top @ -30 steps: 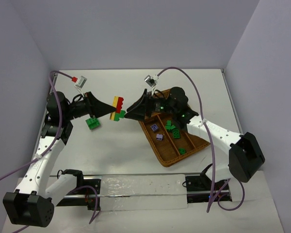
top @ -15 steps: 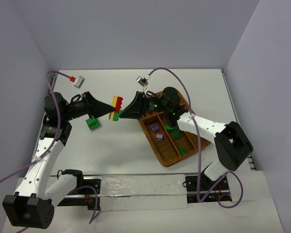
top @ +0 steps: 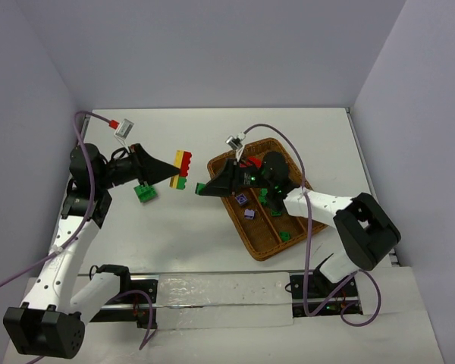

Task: Sort the legos into containers by color

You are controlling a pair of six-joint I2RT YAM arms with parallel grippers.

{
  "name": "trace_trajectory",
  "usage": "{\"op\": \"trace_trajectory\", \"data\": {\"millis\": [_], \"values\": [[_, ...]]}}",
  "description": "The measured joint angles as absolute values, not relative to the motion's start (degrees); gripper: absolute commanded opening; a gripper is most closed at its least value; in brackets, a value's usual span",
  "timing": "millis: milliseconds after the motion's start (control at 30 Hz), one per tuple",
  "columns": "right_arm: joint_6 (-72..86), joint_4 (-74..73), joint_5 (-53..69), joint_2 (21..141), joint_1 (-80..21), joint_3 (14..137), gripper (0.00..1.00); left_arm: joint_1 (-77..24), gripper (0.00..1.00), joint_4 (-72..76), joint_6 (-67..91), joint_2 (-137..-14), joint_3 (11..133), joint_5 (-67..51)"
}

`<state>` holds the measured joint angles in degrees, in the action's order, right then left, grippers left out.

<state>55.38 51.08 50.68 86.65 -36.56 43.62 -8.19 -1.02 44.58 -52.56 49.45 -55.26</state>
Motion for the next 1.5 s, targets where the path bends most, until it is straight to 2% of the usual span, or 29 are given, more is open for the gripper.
{"op": "trace_trajectory", "data": {"millis": [100, 267, 433, 567, 700, 800, 967, 1033, 1200, 1500], "values": [[53.4, 47.0, 49.8, 85.2, -35.1, 41.2, 0.00, -8.2, 0.00, -1.0, 44.2, -52.6, 49.9, -54.7], [42.3, 23.8, 40.5, 76.8, -34.2, 42.2, 0.00, -8.1, 0.00, -3.3, 43.1, -52.9, 50.6, -53.0], [32.9, 1.8, 17.2, 65.1, -33.8, 43.0, 0.00, -8.2, 0.00, -4.5, 42.7, -54.0, 50.7, -50.8], [32.0, -6.9, 2.1, 53.7, -30.8, 37.5, 0.04, -8.1, 0.00, -4.5, 42.8, -55.1, 50.7, -49.7], [34.5, -13.0, -7.0, 47.5, -29.1, 31.4, 0.06, -8.1, 0.00, -4.9, 42.7, -55.6, 50.7, -49.0], [37.3, -17.7, -11.3, 45.0, -29.1, 28.0, 0.17, -8.2, 0.00, -5.1, 42.6, -55.6, 50.7, -48.6], [41.5, -22.5, -14.9, 38.9, -29.0, 24.4, 0.48, -8.2, 0.00, -5.2, 42.6, -55.6, 50.7, -48.2], [42.5, -23.2, -15.5, 37.3, -29.0, 23.9, 0.64, -8.1, 0.00, -5.3, 42.6, -55.6, 50.7, -48.2], [43.2, -23.4, -15.9, 36.5, -29.0, 23.8, 0.68, -8.2, 0.00, -5.3, 42.6, -55.7, 50.7, -48.2], [41.7, -23.0, -15.2, 36.7, -29.0, 24.1, 0.65, -8.2, 0.00, -5.2, 42.8, -55.9, 50.6, -48.2]]}}
